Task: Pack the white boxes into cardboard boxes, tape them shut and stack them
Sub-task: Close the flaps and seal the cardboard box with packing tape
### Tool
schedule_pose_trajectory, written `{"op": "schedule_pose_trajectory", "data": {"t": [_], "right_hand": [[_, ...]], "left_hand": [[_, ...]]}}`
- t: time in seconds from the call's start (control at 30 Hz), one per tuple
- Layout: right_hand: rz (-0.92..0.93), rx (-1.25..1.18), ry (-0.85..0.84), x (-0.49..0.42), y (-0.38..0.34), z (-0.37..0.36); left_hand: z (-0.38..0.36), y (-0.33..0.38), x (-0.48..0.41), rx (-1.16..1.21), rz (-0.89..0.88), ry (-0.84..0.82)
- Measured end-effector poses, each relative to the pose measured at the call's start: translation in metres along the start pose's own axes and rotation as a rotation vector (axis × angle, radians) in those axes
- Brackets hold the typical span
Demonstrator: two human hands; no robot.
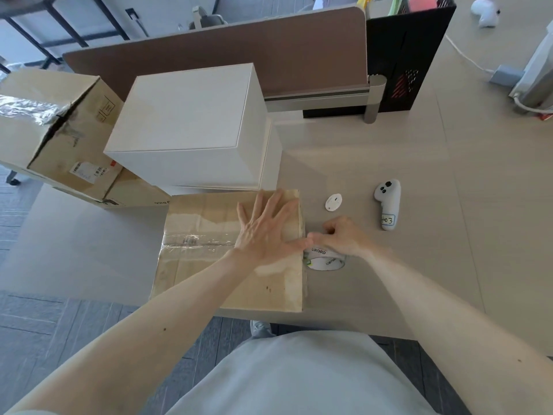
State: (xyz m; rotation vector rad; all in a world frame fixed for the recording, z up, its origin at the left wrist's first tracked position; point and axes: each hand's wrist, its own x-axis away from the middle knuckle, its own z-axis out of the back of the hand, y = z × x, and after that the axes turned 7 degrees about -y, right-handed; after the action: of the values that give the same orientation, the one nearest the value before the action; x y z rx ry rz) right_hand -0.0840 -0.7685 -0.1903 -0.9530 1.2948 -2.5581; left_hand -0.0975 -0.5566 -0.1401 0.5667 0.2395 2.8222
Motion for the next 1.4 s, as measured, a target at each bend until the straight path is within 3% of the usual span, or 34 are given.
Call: {"op": "schedule_pose_trajectory", "data": {"t": [0.13,0.37,0.67,0.8,0.93,1.0,1.13,1.2,1.4], "right_hand": [[-0.111,-0.124,0.102,-0.019,0.03,0.025],[-0.188,0.131,0.169,-0.064,0.053,0.051],[-0.068,0.56,0.023,-0.1,0.052,0.046],[-0.016,0.779,0.086,-0.109,0.05,0.039],[-0.038,0.841,0.12,-0.112,0.046,0.039],[-0.077,0.734,0.123,-0.109,0.043,0.04],[-0.097,0.174,0.142,-0.096,0.03,0.05],[-0.078,0.018,0.132,-0.084,0.024,0.057],[-0.121,-0.455,0.144,-0.037,0.015,0.063]], "left_hand": [[0.001,0.004,-0.006,-0.002,0.04,-0.019],[-0.002,0.01,-0.009,-0.022,0.094,0.005],[-0.003,0.014,-0.009,-0.05,0.14,0.012],[-0.004,0.015,-0.009,-0.071,0.147,0.029],[-0.004,0.015,-0.009,-0.08,0.147,0.037],[-0.004,0.016,-0.008,-0.077,0.145,0.034],[-0.004,0.013,-0.009,-0.078,0.133,0.016],[-0.004,0.014,-0.01,-0.063,0.124,0.015],[0.007,0.012,-0.029,-0.004,0.012,0.154]]}}
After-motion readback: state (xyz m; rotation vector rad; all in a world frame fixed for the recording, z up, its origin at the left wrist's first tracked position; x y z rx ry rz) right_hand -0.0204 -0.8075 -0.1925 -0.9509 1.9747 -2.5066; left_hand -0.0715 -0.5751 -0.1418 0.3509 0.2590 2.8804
